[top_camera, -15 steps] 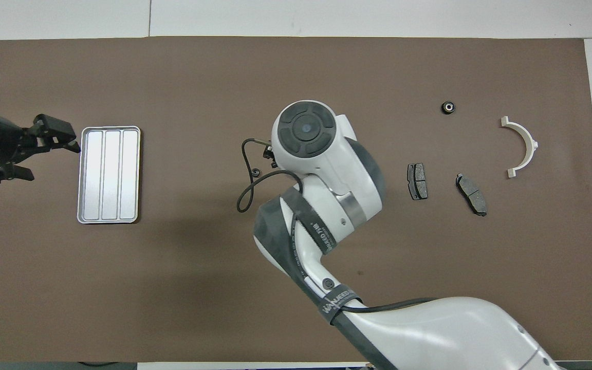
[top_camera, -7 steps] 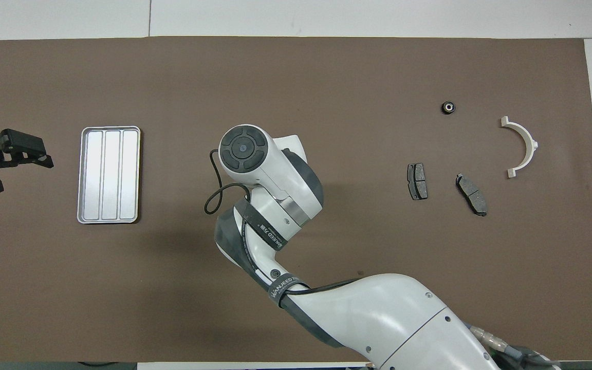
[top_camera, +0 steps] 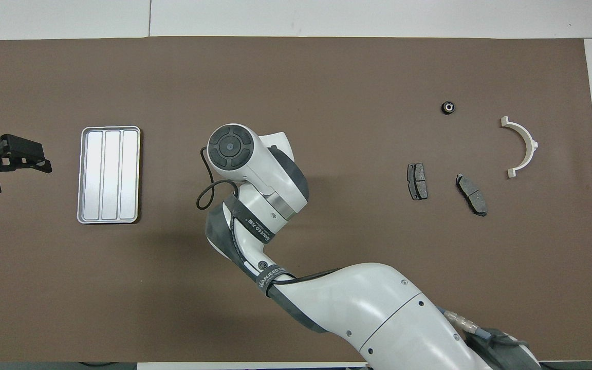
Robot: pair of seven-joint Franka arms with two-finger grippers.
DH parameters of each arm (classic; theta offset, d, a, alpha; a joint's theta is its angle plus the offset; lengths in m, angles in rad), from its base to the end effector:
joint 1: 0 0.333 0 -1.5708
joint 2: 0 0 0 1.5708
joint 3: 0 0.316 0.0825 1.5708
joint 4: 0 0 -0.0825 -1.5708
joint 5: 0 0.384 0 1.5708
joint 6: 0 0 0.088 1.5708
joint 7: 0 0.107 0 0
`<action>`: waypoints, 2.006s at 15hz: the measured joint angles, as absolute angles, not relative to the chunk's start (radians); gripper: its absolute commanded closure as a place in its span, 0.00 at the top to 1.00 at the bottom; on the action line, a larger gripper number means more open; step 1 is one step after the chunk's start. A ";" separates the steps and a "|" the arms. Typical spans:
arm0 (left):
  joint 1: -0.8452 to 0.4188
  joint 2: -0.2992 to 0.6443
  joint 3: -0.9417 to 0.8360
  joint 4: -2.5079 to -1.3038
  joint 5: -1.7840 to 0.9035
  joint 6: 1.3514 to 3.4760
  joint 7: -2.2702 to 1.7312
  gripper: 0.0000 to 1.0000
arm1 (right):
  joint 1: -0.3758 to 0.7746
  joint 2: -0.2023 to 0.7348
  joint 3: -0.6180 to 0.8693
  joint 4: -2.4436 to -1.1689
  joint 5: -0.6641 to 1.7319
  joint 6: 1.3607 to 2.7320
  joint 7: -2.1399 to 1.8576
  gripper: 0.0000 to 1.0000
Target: Place bearing gear from tray to pile
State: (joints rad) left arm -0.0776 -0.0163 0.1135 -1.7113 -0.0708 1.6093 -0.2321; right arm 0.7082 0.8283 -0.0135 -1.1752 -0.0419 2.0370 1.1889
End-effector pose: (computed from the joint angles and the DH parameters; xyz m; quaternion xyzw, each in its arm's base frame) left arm 0.5471 0.0128 0.5707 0.9891 0.1362 -0.0462 0.0318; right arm 0.5861 0.4892 0.2959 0.9719 -0.2335 0.0291 0.0004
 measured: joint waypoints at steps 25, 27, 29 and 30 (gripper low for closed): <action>-0.030 -0.013 0.061 -1.606 -0.049 1.524 -0.125 1.00 | 0.647 0.825 -0.034 -1.123 -0.058 1.928 1.052 0.00; -0.030 -0.013 0.057 -1.606 -0.049 1.522 -0.125 1.00 | 0.570 0.776 -0.034 -1.095 -0.059 1.839 0.879 0.00; -0.031 -0.013 0.054 -1.606 -0.049 1.521 -0.125 1.00 | 0.480 0.705 -0.034 -1.081 -0.059 1.765 0.671 0.00; -0.030 -0.013 0.054 -1.606 -0.049 1.521 -0.125 1.00 | 0.432 0.672 -0.034 -1.081 -0.058 1.741 0.568 0.00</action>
